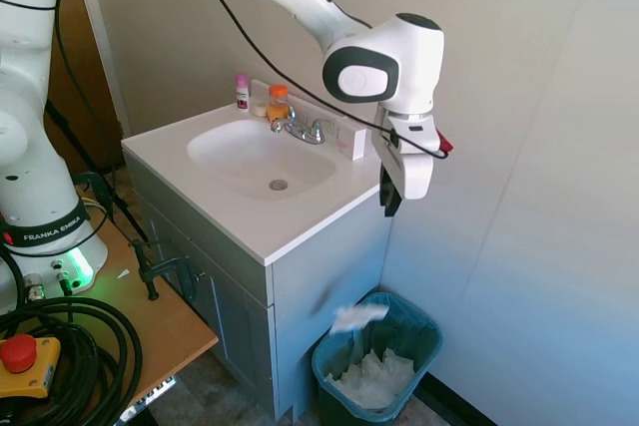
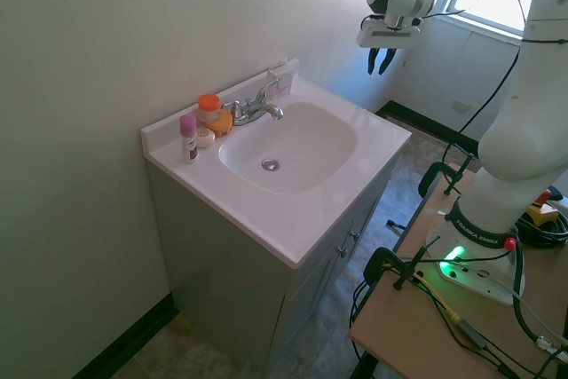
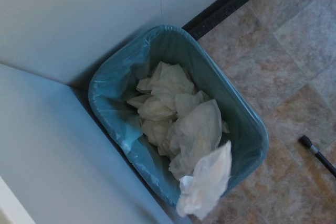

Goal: Throw the tissue in the trash bin

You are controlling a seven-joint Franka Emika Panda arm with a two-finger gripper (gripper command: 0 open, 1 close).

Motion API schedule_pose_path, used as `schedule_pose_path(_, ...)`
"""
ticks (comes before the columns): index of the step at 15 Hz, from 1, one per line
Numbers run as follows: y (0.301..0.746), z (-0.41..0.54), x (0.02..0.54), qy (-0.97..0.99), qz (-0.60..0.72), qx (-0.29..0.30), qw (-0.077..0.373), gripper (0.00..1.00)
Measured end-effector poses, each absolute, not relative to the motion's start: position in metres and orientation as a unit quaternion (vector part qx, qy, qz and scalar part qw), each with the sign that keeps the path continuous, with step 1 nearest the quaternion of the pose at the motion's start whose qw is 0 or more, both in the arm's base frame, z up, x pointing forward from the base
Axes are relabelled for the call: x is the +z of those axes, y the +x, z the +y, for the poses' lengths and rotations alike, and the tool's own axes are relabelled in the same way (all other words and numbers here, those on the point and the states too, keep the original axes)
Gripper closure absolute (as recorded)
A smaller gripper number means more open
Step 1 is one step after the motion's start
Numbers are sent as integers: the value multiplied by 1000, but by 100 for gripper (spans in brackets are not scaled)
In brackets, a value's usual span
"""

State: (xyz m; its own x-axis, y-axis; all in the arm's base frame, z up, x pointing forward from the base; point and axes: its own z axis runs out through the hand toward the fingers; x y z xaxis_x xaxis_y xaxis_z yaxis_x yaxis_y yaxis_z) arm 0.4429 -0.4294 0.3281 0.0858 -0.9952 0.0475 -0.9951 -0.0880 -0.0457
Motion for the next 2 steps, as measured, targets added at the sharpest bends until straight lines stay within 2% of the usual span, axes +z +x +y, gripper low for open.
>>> schedule_pose_path(2,433,-431,366,-736,675,-53,13,0)
